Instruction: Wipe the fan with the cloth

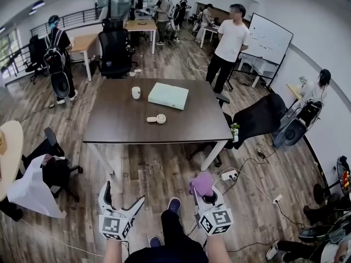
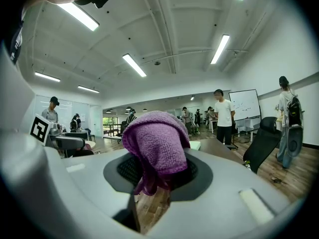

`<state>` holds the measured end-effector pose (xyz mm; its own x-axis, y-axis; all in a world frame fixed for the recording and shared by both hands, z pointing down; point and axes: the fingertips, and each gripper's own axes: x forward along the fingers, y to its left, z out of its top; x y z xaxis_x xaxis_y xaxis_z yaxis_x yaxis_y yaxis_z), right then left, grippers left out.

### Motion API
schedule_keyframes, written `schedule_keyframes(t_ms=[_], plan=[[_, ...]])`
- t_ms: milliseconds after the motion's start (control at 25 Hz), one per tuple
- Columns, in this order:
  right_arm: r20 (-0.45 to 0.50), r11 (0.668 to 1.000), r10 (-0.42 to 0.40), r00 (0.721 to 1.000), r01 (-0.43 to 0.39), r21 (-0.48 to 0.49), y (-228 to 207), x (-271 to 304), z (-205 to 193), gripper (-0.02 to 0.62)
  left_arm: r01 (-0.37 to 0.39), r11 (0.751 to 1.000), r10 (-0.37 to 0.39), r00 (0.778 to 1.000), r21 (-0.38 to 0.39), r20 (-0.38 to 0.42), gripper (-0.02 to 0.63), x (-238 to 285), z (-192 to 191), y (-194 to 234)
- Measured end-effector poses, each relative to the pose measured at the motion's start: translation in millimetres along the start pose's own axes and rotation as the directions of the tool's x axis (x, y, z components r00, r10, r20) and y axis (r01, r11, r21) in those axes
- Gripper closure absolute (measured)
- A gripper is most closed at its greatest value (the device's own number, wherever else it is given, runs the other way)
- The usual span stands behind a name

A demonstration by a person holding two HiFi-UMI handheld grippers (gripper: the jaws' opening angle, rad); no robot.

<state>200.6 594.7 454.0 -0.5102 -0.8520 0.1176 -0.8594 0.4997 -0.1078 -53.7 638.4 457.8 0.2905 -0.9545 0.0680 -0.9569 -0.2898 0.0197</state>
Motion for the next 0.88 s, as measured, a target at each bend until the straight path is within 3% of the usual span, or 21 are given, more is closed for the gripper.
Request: schedule_keyframes(t_ms=[360, 880], plan=[[0.017, 1.0, 0.023, 1.0, -0.023, -0.01, -36, 68, 6, 0.457, -0.03, 0.999, 0.03, 1.0, 0.018, 0.005, 0.025, 62, -1, 25], [-0.017, 0.997, 0.074, 0.997, -0.074, -0.004, -101, 205, 18, 0.457, -0.048, 0.999, 0.049, 0.998, 0.014, -0.033, 0.025, 197, -3, 69]])
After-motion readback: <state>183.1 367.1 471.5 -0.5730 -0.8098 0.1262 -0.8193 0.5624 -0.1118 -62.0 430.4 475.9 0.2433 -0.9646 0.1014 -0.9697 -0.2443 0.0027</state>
